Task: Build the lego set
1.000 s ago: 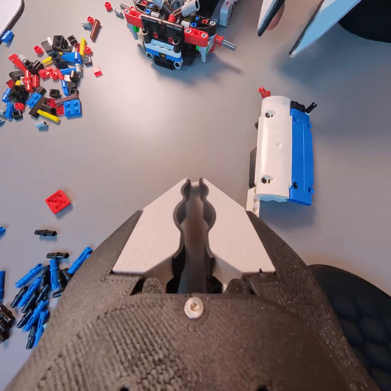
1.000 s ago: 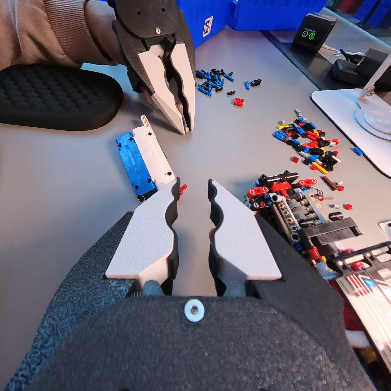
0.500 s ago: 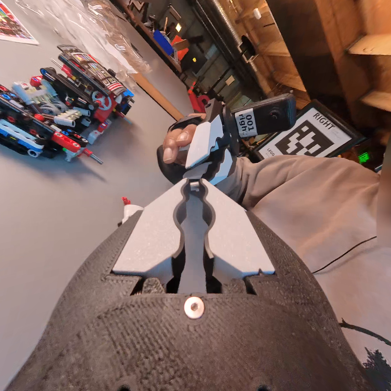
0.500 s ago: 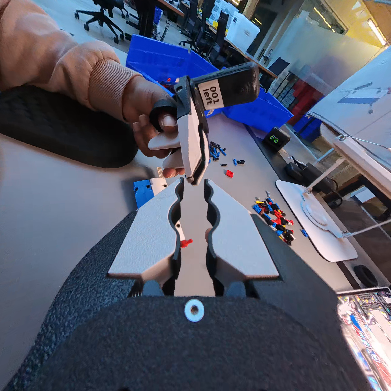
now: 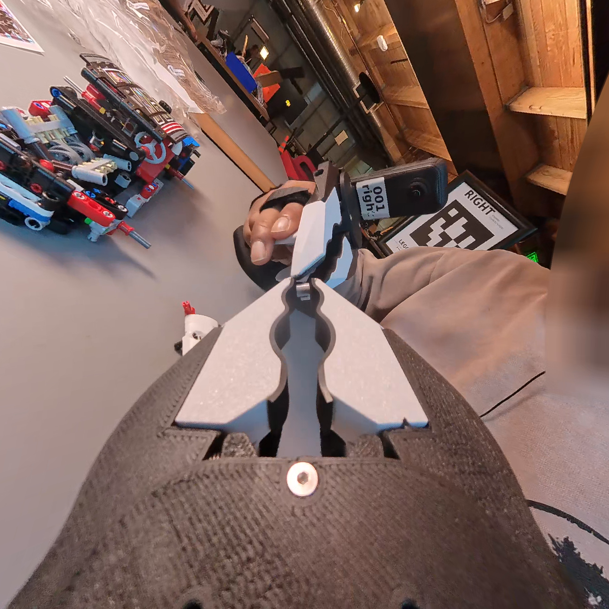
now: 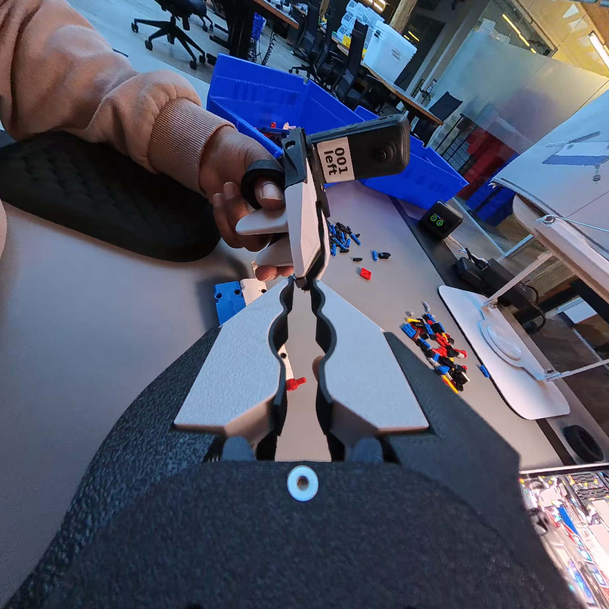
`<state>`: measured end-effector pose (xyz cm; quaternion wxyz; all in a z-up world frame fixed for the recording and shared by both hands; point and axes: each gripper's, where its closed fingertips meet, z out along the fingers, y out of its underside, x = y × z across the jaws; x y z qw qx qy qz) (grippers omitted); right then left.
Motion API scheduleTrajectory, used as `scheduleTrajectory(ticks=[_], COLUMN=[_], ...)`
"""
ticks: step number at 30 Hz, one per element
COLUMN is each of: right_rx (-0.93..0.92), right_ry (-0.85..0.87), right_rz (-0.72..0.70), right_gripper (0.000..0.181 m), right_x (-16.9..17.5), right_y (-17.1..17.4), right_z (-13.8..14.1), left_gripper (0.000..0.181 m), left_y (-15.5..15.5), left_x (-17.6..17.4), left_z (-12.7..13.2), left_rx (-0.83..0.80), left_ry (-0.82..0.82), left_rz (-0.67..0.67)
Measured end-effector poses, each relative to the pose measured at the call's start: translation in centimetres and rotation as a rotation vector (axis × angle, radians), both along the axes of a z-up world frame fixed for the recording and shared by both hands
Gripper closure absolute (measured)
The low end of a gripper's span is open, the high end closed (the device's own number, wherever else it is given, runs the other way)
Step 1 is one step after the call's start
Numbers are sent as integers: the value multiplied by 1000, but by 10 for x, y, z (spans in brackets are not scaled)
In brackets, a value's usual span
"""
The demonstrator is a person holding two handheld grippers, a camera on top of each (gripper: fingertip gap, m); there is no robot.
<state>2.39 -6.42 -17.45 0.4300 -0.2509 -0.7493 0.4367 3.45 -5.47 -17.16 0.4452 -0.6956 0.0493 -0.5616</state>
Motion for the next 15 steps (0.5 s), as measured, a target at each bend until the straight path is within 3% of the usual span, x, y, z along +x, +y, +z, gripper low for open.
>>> scheduleTrajectory(ticks=[9, 15], right_rx=[117, 62], right_ry=[159, 188], right_rz=[-72, -103], right_gripper=[174, 177], right_x=[-2, -7], right_y=[0, 2], right_z=[17, 24], left_gripper=[176, 175], left_y=[4, 6], left_x=[-3, -7], left_z=[12, 18], left_rx=[-26, -55], left_ry=[-128, -244], left_rz=[44, 68])
